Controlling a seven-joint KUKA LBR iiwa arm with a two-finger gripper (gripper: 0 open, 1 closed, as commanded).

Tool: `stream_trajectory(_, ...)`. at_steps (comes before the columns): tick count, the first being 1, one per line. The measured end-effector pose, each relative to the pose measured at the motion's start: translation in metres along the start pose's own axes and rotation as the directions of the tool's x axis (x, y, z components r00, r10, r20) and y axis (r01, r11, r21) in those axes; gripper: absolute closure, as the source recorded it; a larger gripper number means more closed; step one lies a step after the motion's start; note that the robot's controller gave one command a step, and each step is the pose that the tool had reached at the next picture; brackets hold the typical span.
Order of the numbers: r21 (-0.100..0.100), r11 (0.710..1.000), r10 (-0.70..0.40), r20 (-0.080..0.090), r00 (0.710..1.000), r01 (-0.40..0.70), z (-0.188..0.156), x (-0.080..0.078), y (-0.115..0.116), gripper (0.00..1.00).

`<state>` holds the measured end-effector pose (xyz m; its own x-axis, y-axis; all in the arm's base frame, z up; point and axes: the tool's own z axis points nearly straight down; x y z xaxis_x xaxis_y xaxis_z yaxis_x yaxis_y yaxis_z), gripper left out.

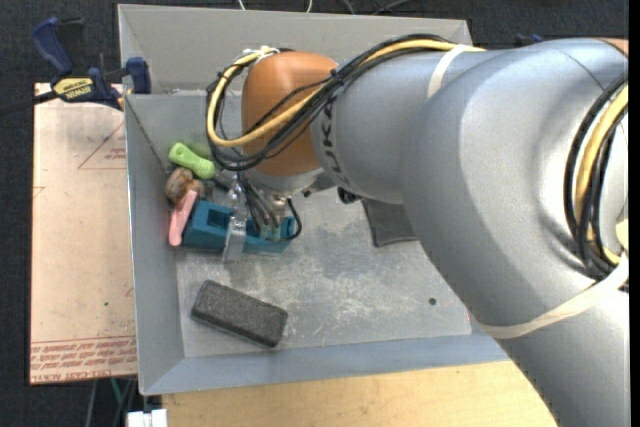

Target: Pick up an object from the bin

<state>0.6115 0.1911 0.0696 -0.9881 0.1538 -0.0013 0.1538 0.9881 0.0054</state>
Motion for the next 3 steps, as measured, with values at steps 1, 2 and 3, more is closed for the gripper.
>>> stream_trajectory(1, 0.000, 1.000, 0.000, 0.000, 1.000, 0.000, 0.0000, 0.0000, 0.0000, 1.00)
stream_trajectory(2, 0.000, 1.000, 0.001, 0.000, 1.000, -0.001, -0.0001, -0.0001, -0.0001, 1.00)
stream_trajectory(3, 0.000, 1.000, 0.001, 0.000, 1.000, -0.001, -0.0001, -0.0001, -0.0001, 1.00)
